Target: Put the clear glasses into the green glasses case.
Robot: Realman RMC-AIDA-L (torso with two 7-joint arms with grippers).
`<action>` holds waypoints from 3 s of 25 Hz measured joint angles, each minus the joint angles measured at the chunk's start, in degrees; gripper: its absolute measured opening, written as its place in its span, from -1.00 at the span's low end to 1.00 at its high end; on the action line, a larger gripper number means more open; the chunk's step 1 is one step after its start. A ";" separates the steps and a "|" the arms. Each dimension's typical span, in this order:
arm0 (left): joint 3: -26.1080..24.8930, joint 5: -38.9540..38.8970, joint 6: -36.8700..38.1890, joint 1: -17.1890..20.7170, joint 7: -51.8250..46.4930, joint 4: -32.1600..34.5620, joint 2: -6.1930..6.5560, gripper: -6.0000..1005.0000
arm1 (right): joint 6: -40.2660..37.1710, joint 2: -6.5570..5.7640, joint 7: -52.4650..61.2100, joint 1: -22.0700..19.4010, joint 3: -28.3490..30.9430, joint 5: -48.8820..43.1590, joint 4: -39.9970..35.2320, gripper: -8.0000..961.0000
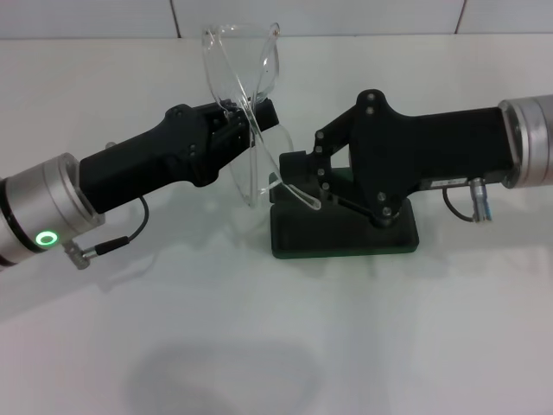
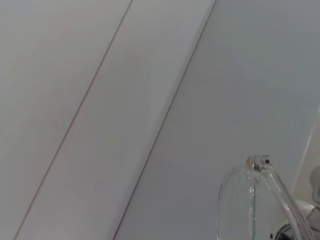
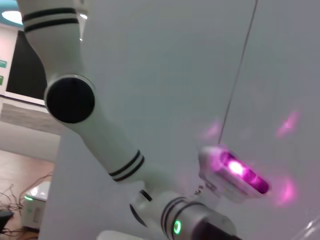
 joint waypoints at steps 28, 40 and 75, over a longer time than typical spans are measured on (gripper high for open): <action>0.00 -0.01 -0.30 -0.02 -0.08 -0.56 -0.21 -0.72 | 3.92 0.18 -1.38 1.37 -6.79 1.00 1.27 -0.95; 0.00 -0.01 0.08 0.40 -0.07 -0.59 -0.25 -0.72 | 7.29 0.10 -1.91 1.17 -8.13 0.88 1.42 -0.95; -4.33 0.50 -2.04 1.97 1.99 -0.13 0.43 -0.72 | 6.81 0.10 -3.43 -2.26 -8.12 2.76 -1.30 -0.95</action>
